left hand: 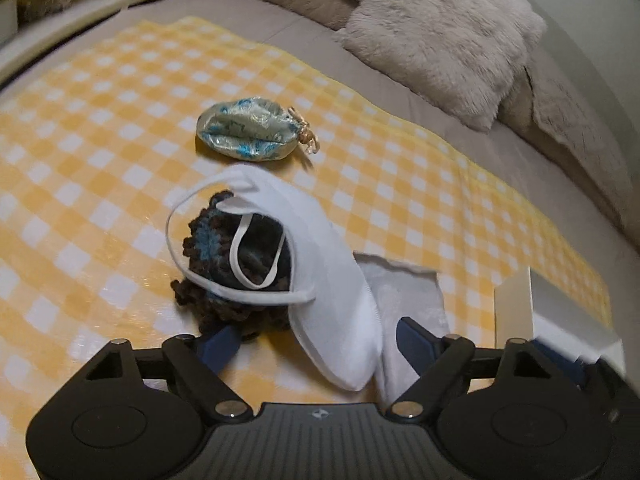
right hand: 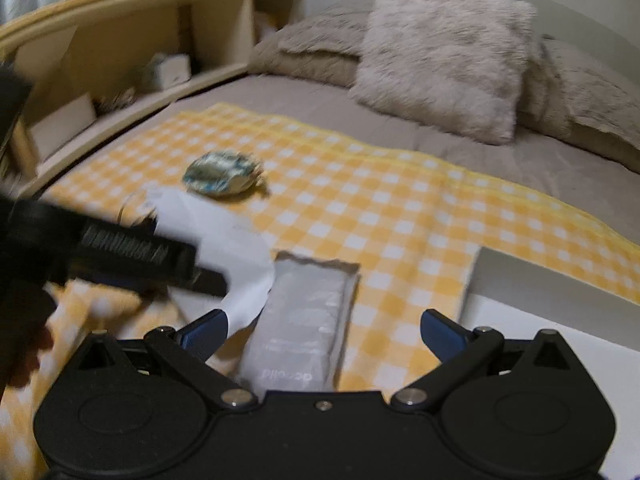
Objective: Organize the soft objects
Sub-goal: 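Grasp the grey packet with the right tool while the left grasps the white mask, then carry the grey packet with the right tool while the left carries the mask to the tray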
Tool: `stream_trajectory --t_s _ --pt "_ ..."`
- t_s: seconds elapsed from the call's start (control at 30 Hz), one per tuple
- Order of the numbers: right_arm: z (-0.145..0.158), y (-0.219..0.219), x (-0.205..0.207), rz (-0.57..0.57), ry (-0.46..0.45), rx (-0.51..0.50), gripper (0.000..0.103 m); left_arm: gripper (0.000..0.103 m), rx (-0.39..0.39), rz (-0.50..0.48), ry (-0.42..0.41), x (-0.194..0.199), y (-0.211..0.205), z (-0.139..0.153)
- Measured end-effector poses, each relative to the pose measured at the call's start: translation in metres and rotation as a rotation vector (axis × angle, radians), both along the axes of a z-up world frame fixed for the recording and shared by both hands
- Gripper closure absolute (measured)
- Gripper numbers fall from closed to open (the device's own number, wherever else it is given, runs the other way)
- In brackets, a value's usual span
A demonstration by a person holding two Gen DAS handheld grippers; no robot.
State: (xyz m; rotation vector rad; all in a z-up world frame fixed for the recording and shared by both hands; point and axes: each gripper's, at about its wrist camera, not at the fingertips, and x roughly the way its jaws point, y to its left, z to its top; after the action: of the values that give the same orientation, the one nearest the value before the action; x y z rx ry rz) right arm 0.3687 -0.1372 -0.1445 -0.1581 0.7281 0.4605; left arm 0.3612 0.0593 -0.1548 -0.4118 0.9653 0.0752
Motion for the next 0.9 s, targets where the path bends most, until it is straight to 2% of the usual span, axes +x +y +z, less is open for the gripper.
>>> stream_trajectory --t_s 0.2,0.23,0.27,0.33,0.47,0.63,0.73,0.8,0.9 --pt "-0.015 0.012 0.003 0.059 0.040 -0.016 0.000 0.054 -0.054 0.018 0.017 0.010 -0.002 -0.010" --pt "-0.016 0.014 0.003 0.063 0.045 -0.014 0.000 0.065 -0.060 0.021 0.023 0.010 -0.003 -0.011" --pt "-0.017 0.017 0.004 0.067 0.049 -0.017 0.000 0.083 -0.060 0.022 0.027 0.010 -0.003 -0.011" --pt "-0.019 0.021 0.005 0.075 0.057 -0.028 0.000 0.099 -0.044 0.026 0.028 0.009 -0.003 -0.011" --pt "-0.022 0.028 0.007 0.078 0.072 -0.041 0.000 0.102 -0.053 0.044 0.009 0.007 0.003 -0.004" --pt "-0.031 0.033 0.008 0.056 0.163 -0.076 0.001 0.103 -0.057 0.028 -0.031 0.000 0.005 0.010" --pt "-0.031 0.035 0.005 0.048 0.171 -0.113 0.014 0.103 -0.038 0.007 -0.054 -0.006 0.004 0.021" --pt "-0.030 0.035 0.001 0.047 0.153 -0.144 0.030 0.103 -0.020 -0.007 -0.069 -0.011 0.003 0.028" --pt "-0.025 0.029 -0.004 0.063 0.180 -0.115 0.036 0.103 -0.007 -0.018 -0.097 -0.021 0.005 0.040"
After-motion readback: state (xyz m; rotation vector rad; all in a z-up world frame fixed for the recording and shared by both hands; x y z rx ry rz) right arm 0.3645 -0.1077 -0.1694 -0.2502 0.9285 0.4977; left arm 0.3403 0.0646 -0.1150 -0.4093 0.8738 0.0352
